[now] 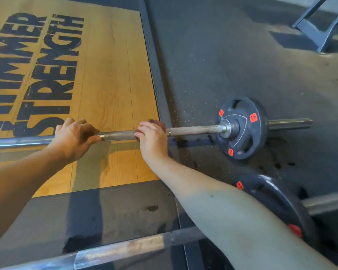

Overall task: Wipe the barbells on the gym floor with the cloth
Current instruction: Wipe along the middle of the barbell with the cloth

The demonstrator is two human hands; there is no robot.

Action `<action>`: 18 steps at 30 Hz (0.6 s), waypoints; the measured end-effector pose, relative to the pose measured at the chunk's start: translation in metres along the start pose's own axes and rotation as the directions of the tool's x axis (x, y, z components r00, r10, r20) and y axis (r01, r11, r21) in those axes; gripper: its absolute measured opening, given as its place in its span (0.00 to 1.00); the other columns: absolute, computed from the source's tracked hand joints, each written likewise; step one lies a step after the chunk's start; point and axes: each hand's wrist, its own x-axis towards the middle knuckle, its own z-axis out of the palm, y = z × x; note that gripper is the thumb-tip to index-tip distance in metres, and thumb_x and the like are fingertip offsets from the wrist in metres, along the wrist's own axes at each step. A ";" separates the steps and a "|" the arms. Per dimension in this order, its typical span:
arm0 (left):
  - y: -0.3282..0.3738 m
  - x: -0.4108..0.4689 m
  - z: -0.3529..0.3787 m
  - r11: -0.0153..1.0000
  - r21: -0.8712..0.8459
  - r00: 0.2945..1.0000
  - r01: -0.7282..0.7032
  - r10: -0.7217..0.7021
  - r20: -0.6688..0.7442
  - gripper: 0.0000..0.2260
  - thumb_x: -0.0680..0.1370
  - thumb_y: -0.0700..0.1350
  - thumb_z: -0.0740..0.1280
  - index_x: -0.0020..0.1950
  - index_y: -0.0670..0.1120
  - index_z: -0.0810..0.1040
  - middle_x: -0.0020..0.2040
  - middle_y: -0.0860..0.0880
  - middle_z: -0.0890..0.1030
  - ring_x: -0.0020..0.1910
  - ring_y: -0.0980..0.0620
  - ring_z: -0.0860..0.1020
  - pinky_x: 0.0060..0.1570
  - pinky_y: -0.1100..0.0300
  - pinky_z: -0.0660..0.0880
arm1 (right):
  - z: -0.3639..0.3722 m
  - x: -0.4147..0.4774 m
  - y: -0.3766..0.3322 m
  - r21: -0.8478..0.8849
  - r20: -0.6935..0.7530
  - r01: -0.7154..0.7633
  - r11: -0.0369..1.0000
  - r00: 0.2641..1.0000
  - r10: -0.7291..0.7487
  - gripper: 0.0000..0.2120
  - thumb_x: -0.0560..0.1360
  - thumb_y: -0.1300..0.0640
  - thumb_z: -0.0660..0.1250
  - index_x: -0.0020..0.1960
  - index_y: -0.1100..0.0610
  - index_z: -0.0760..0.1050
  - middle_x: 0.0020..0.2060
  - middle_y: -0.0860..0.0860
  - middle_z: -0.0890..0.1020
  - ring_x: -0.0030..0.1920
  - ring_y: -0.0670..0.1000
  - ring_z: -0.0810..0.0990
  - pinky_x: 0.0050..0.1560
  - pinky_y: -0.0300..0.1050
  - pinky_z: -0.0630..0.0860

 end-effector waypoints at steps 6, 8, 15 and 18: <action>0.000 -0.003 0.001 0.999 -0.021 0.999 -0.033 0.033 -0.007 0.14 0.78 0.56 0.69 0.60 0.51 0.83 0.51 0.53 0.75 0.54 0.46 0.67 0.57 0.41 0.67 | -0.085 -0.006 0.085 -0.019 0.024 0.110 0.994 0.994 -0.110 0.11 0.79 0.67 0.69 0.60 0.64 0.83 0.67 0.54 0.79 0.67 0.52 0.77 0.71 0.45 0.72; 0.001 -0.005 0.002 0.999 -0.029 1.000 -0.023 0.023 -0.019 0.14 0.78 0.56 0.69 0.60 0.51 0.82 0.51 0.53 0.74 0.54 0.46 0.67 0.56 0.41 0.66 | -0.124 -0.009 0.113 0.006 -0.053 -0.043 0.999 0.998 0.043 0.10 0.79 0.69 0.67 0.59 0.66 0.83 0.67 0.54 0.79 0.65 0.48 0.76 0.67 0.28 0.68; 0.001 -0.009 0.005 1.000 -0.024 1.000 0.005 -0.005 -0.027 0.15 0.80 0.57 0.67 0.62 0.52 0.81 0.54 0.52 0.74 0.58 0.44 0.67 0.59 0.39 0.66 | -0.103 -0.004 0.102 0.041 -0.330 -0.251 0.967 0.910 0.251 0.08 0.78 0.63 0.70 0.55 0.60 0.86 0.60 0.51 0.84 0.61 0.52 0.81 0.69 0.36 0.68; 0.003 -0.008 0.005 1.000 -0.017 0.999 0.010 -0.010 -0.040 0.15 0.80 0.56 0.67 0.62 0.51 0.81 0.54 0.50 0.75 0.58 0.43 0.67 0.59 0.38 0.66 | -0.036 -0.009 0.048 -0.011 -0.241 -0.037 0.999 0.970 0.033 0.05 0.74 0.67 0.73 0.48 0.62 0.86 0.54 0.55 0.85 0.58 0.55 0.82 0.67 0.39 0.68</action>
